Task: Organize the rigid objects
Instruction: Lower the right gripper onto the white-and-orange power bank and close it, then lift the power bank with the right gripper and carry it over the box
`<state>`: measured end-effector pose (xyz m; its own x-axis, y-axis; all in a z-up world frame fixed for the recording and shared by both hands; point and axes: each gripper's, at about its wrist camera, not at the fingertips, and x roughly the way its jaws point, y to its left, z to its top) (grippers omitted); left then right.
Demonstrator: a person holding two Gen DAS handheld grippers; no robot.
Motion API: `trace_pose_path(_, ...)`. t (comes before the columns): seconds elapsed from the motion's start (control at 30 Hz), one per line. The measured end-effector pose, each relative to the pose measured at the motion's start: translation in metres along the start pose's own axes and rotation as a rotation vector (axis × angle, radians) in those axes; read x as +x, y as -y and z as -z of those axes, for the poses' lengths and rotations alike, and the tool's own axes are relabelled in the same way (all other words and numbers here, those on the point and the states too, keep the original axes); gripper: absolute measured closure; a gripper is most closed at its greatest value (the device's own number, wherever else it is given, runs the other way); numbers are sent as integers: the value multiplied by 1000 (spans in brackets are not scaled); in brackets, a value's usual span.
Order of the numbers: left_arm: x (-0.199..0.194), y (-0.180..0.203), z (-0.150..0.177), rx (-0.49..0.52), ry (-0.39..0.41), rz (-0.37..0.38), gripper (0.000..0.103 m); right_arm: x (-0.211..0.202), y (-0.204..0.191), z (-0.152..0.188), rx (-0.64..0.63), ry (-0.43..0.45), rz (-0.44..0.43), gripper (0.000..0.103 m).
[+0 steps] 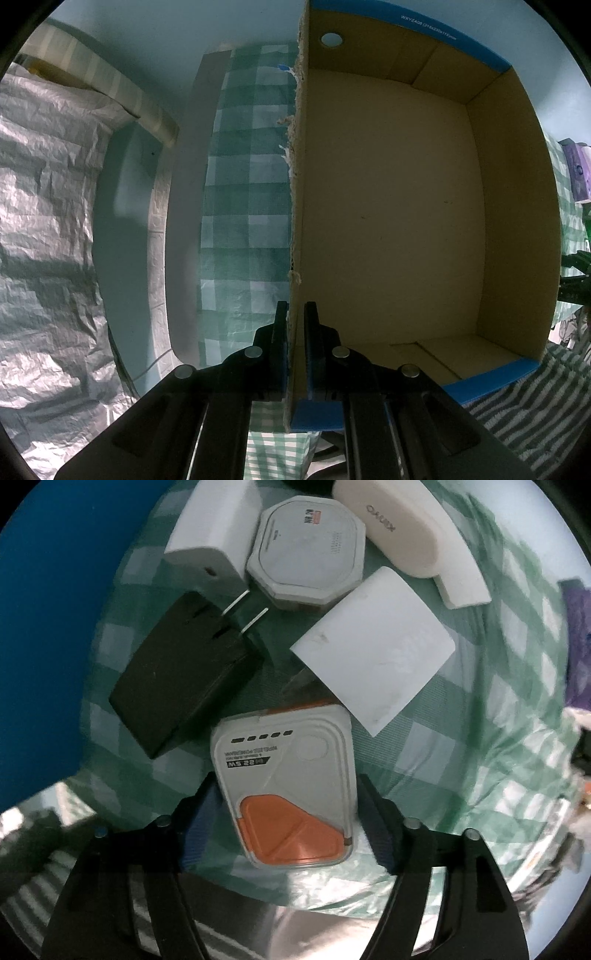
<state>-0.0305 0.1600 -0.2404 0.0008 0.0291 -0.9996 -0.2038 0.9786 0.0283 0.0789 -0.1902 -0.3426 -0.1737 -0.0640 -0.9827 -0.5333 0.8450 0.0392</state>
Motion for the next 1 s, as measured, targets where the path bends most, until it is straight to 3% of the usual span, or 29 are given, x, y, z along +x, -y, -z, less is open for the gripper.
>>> trace_pose_path(0.57, -1, 0, 0, 7, -1, 3, 96, -21, 1, 31, -4, 78, -54, 40)
trace_pose_path(0.63, 0, 1, 0, 5, -2, 5, 96, -39, 3, 21, -13, 88, -52, 40)
trace_pose_path(1.0, -2, 2, 2, 9, -2, 7, 95, -77, -16, 36, -51, 115, -66, 40)
